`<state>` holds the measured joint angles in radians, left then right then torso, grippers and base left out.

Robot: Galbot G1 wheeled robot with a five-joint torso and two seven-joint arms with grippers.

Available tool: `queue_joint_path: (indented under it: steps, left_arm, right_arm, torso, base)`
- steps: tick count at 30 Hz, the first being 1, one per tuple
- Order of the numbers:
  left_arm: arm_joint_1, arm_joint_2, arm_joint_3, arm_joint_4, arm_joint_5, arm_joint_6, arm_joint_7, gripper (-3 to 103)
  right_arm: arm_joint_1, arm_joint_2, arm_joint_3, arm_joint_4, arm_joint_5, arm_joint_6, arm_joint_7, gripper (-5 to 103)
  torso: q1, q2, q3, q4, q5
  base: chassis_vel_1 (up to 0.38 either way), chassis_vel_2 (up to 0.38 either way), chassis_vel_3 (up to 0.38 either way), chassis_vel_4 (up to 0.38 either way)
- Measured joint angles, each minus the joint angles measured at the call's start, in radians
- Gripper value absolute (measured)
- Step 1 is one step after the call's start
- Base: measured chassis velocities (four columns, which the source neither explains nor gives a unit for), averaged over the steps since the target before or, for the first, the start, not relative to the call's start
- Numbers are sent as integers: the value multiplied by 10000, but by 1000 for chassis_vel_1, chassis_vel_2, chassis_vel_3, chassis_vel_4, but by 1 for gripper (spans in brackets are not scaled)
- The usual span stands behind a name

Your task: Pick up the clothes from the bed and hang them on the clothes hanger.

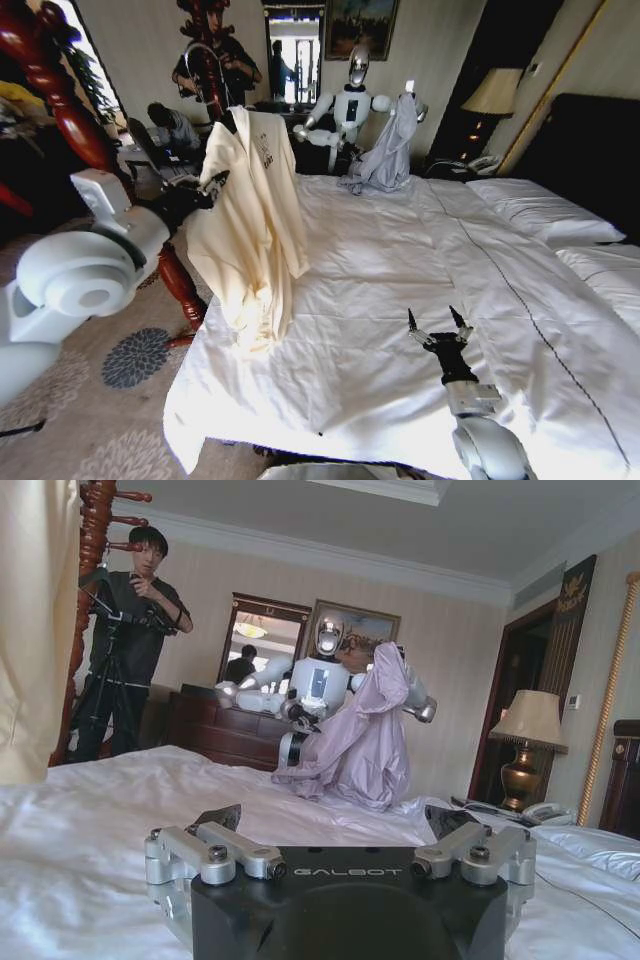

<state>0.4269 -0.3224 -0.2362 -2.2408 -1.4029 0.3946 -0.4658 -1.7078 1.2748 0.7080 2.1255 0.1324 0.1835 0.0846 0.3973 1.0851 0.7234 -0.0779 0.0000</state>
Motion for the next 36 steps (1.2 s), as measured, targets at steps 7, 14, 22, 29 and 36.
queue_joint_path:
  steps: [7,14,22,29,36]
  left_arm:
    - [-828,264,35,284,-966,433,-252,18]
    - [-1702,376,80,737,-1749,868,-624,18]
    - [-2744,645,260,1442,-1879,1263,-608,18]
    - [-2878,834,162,1627,-2336,1620,-816,18]
    - [-3170,631,142,1738,-2895,2066,-1595,18]
  right_arm:
    - [0,-1,0,0,0,-4,0,100]
    - [1,-2,-1,1,0,-5,1,100]
    - [1,-2,-1,2,1,-5,1,100]
    - [1,-2,-1,1,1,-5,1,100]
    - [2,-3,-1,2,1,-5,1,100]
  torso:
    - [0,0,0,0,0]
    - [0,0,0,0,0]
    - [0,0,0,-1,0]
    - [0,0,0,0,0]
    - [0,0,0,-1,0]
  base:
    - [0,0,0,0]
    - [0,0,0,0]
    - [0,0,0,0]
    - [0,0,0,0]
    - [0,0,0,0]
